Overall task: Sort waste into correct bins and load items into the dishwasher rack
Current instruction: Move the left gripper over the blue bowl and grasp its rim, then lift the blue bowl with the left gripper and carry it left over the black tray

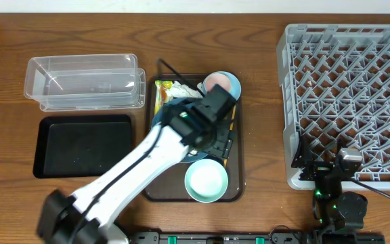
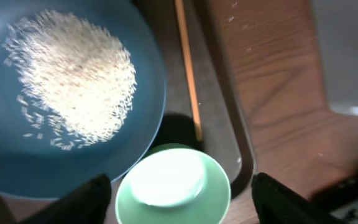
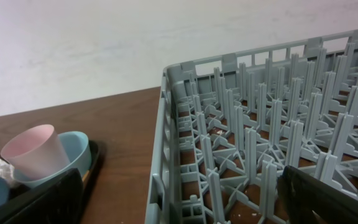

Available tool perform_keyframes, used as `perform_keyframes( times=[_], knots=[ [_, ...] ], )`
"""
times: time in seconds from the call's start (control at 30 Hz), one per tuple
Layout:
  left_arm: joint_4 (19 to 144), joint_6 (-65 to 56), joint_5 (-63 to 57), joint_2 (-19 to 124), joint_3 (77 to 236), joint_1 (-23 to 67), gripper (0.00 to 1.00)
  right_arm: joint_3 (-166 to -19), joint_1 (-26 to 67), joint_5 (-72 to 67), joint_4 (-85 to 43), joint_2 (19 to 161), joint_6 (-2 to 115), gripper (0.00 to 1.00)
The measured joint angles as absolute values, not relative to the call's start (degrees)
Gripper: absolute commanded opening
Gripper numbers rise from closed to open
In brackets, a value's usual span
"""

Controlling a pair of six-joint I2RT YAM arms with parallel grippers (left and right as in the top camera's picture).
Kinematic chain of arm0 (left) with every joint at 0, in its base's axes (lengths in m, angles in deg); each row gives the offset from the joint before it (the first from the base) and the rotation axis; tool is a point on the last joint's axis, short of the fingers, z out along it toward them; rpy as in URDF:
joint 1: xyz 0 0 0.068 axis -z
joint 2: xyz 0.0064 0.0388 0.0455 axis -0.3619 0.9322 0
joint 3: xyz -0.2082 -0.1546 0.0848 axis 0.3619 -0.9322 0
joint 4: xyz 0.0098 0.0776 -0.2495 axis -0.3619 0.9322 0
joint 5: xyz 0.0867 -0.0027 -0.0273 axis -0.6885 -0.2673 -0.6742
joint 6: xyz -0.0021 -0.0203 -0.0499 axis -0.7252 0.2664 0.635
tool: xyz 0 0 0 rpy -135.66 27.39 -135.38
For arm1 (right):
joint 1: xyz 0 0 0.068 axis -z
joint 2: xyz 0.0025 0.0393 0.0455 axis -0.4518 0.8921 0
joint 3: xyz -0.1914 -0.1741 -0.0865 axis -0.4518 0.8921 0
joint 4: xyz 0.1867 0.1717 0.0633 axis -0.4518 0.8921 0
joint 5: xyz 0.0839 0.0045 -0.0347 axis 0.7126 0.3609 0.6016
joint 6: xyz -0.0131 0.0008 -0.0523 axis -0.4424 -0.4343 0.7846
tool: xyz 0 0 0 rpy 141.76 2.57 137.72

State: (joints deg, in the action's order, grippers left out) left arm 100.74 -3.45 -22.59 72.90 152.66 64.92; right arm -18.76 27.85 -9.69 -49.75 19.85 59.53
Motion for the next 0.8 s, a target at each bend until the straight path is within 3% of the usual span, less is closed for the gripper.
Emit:
perform_keyframes(
  times=[0.3,0.8],
  knots=[
    [96.7,-3.4,-27.8,82.2,152.7,68.1,0.69,-18.8,27.9,-9.7,-49.8,19.9,59.5,0.99],
    [90.6,-3.4,-32.4,91.3,152.7,68.8,0.54,-18.8,27.9,-9.7,-49.8,19.9,59.5,0.99]
  ],
)
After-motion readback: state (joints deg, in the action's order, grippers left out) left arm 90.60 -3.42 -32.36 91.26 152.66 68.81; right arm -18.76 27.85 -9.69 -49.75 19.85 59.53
